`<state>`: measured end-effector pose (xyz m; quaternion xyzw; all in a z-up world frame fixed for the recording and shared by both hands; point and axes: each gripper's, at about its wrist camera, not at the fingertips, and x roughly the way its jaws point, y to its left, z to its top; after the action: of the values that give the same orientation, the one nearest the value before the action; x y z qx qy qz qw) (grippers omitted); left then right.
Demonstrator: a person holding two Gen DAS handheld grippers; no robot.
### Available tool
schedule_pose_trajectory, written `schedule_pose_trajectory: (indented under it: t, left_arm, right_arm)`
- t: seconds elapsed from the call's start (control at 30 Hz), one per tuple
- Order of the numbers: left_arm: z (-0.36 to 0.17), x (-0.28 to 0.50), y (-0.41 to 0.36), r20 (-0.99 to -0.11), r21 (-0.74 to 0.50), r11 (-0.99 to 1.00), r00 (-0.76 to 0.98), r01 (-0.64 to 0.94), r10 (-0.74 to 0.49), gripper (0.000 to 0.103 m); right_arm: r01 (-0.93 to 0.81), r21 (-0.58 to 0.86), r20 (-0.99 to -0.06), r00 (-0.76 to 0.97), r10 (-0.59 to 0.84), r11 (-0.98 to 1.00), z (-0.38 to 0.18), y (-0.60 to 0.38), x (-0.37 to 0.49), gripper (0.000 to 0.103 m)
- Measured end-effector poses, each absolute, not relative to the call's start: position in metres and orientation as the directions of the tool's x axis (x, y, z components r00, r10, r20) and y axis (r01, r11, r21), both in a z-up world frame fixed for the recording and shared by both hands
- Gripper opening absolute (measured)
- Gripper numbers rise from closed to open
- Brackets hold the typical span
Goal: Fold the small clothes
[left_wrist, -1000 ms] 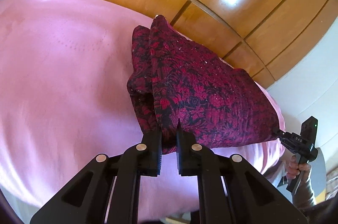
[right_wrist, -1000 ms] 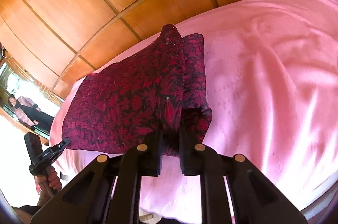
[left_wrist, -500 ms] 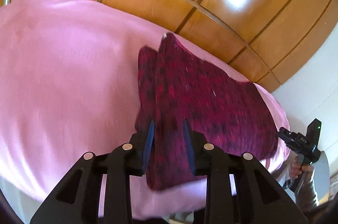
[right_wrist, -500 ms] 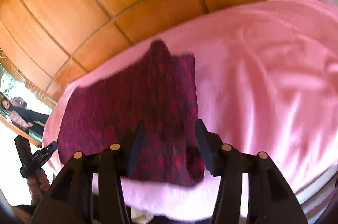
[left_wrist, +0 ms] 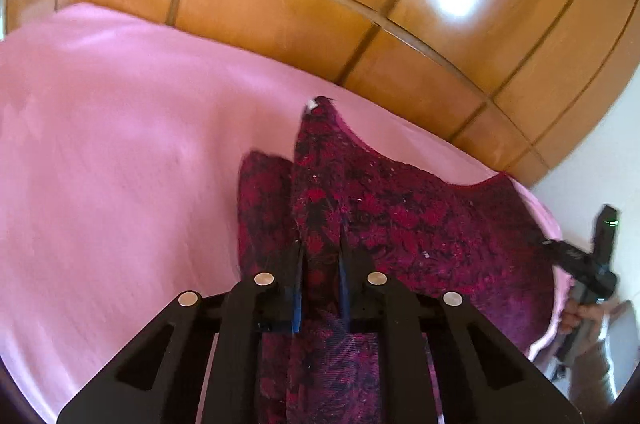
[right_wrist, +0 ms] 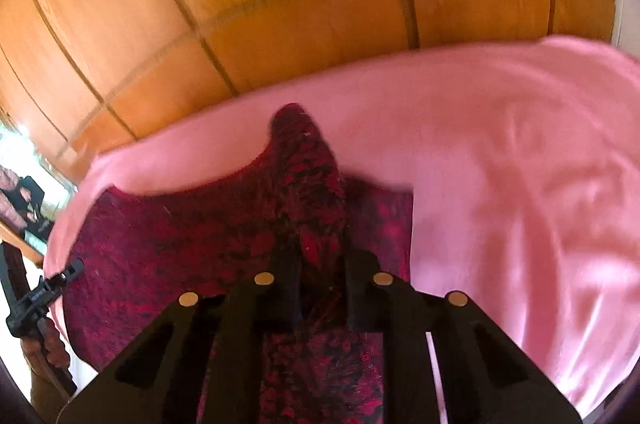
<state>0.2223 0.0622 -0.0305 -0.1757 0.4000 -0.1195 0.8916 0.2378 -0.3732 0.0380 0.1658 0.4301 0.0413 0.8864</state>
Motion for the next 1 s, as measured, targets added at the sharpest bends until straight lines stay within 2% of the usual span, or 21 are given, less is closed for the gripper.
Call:
schedule_pose_trajectory:
  t: [0.07,0.17,0.23,0.3,0.37,0.43,0.57,0.63,0.67,0.7,1.0]
  left_arm:
    - [-0.036,0.225,0.05,-0.707,-0.313,0.948,0.653,0.055,-0.271,0.013]
    - [-0.049,0.225,0.04,-0.743,-0.256,0.966,0.636,0.021,-0.211,0.014]
    - [-0.044,0.218,0.033,-0.738,-0.208,0.978,0.653,0.016,-0.168,0.016]
    - [-0.036,0.208,0.027,-0.73,-0.161,0.987,0.671,0.016,-0.129,0.017]
    - [-0.031,0.202,0.024,-0.714,-0.133,0.991,0.692,0.017,-0.107,0.022]
    - [-0.024,0.193,0.022,-0.687,-0.101,0.995,0.722,0.017,-0.082,0.027]
    - [-0.014,0.185,0.02,-0.659,-0.079,0.996,0.749,0.027,-0.073,0.028]
    - [-0.009,0.182,0.017,-0.648,-0.067,0.997,0.759,0.031,-0.067,0.04]
    - [-0.008,0.181,0.016,-0.64,-0.073,0.997,0.765,0.034,-0.073,0.052]
    - [-0.005,0.179,0.015,-0.631,-0.079,0.996,0.772,0.034,-0.077,0.055]
    - [0.001,0.178,0.011,-0.619,-0.058,0.998,0.782,0.034,-0.063,0.055]
  right_arm:
    - [0.08,0.28,-0.766,0.619,0.173,0.957,0.031,-0.37,0.244,0.014]
    - [0.108,0.218,-0.824,0.552,0.124,0.97,-0.006,-0.363,0.252,0.016]
    - [0.121,0.237,-0.808,0.575,0.126,0.964,-0.012,-0.365,0.248,0.019]
    - [0.131,0.253,-0.796,0.591,0.13,0.959,-0.008,-0.369,0.245,0.026]
    - [0.143,0.23,-0.792,0.603,0.099,0.963,-0.002,-0.371,0.238,0.051]
    - [0.143,0.197,-0.778,0.625,0.066,0.97,0.007,-0.369,0.232,0.053]
    - [0.134,0.174,-0.722,0.692,0.034,0.976,0.039,-0.352,0.219,0.062]
    - [0.108,0.168,-0.691,0.722,0.039,0.98,0.053,-0.34,0.215,0.065]
    - [0.092,0.171,-0.683,0.729,0.05,0.981,0.057,-0.332,0.215,0.069]
    - [0.064,0.179,-0.678,0.731,0.076,0.982,0.06,-0.322,0.216,0.07]
    - [-0.109,0.204,-0.734,0.64,0.226,0.973,0.036,-0.256,0.221,0.071]
